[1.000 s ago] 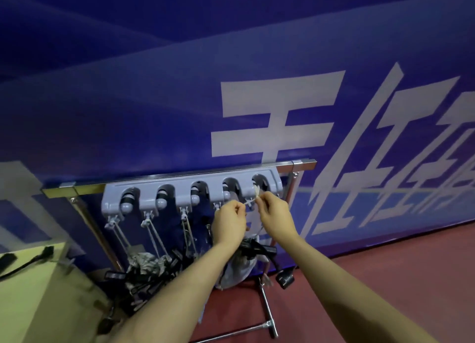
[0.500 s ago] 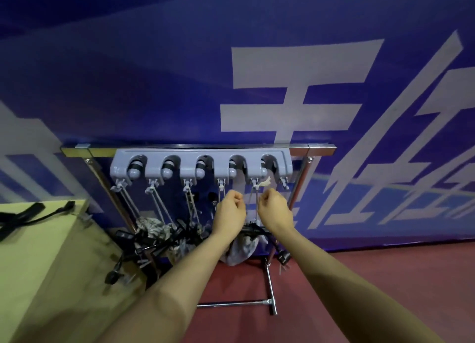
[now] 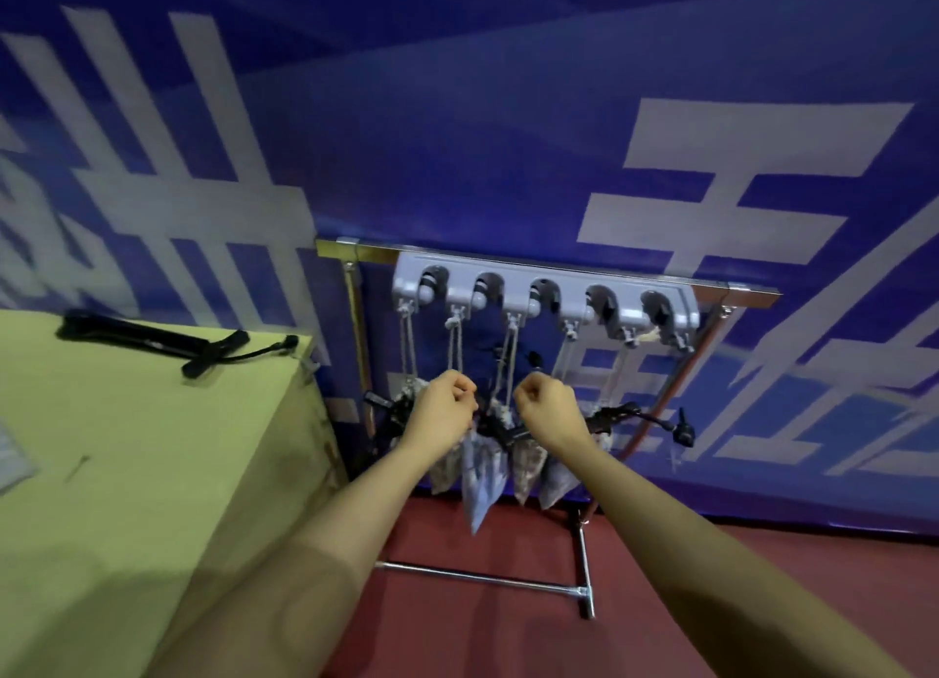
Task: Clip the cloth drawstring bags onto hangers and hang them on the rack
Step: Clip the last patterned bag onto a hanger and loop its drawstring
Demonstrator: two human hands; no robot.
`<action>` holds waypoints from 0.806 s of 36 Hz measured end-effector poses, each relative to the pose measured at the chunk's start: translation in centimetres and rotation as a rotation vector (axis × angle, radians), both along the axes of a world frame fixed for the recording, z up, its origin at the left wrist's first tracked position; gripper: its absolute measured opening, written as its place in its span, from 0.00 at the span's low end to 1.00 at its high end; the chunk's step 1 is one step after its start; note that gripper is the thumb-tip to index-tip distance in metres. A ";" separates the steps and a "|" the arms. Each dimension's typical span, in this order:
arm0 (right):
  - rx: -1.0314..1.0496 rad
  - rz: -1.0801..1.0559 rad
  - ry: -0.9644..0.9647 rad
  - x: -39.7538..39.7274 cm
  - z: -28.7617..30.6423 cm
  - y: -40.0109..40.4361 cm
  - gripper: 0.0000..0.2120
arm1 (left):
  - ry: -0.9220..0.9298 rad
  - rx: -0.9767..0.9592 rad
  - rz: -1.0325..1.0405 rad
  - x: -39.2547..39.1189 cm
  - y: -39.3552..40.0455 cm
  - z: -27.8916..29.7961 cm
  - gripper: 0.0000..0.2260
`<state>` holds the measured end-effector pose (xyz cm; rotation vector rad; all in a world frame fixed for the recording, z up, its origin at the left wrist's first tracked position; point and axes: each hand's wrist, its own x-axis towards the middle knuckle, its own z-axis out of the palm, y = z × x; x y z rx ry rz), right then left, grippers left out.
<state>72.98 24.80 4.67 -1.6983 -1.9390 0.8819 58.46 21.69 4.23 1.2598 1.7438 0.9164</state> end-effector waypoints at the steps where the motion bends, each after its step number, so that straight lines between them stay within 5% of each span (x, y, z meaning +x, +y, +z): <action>1: -0.001 0.020 0.007 -1.5 0.0 -0.9 0.08 | -0.005 0.002 0.014 -1.6 -0.9 0.0 0.06; 11: -0.025 0.129 0.078 -15.4 0.2 -7.6 0.11 | -0.026 0.020 0.161 -16.1 -8.6 -0.3 0.14; 29: -0.076 0.465 0.116 -36.4 -0.6 -8.5 0.08 | 0.056 -0.014 0.464 -34.9 -14.7 -0.6 0.07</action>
